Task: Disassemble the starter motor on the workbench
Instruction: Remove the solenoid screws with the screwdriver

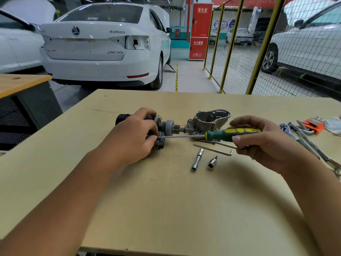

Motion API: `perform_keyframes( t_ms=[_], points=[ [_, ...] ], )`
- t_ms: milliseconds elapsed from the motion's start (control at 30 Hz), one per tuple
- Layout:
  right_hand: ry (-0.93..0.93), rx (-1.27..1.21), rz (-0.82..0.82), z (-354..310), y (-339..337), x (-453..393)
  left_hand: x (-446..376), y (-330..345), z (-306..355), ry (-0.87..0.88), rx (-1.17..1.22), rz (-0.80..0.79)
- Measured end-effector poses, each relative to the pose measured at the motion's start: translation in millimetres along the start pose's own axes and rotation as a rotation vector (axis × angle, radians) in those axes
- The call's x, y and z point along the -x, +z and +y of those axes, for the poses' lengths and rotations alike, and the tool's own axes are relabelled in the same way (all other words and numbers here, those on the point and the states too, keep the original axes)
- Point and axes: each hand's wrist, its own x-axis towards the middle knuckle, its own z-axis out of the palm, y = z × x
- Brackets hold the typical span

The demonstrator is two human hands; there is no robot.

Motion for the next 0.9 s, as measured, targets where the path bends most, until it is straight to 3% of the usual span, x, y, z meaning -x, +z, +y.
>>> perform_keyframes(
  t_ms=[267, 467, 667, 800, 900],
  points=[
    [0.123, 0.184, -0.028, 0.1, 1.6, 2.2, -1.7, -0.9, -1.5, 0.013, -0.005, -0.047],
    [-0.012, 0.040, -0.002, 1.3, -3.2, -0.8, -0.5, 1.5, -5.4, 0.016, 0.042, 0.002],
    [0.129, 0.130, 0.019, 0.2, 4.4, 0.6, -2.2, -1.6, -13.0, 0.057, 0.104, 0.063],
    [0.051, 0.061, -0.057, 2.4, -2.0, -0.6, -3.0, 0.2, -16.3, 0.080, 0.099, 0.063],
    [-0.032, 0.053, 0.003, 6.8, -4.1, -2.9, -3.3, 0.6, -14.8, 0.087, 0.096, 0.031]
  ],
)
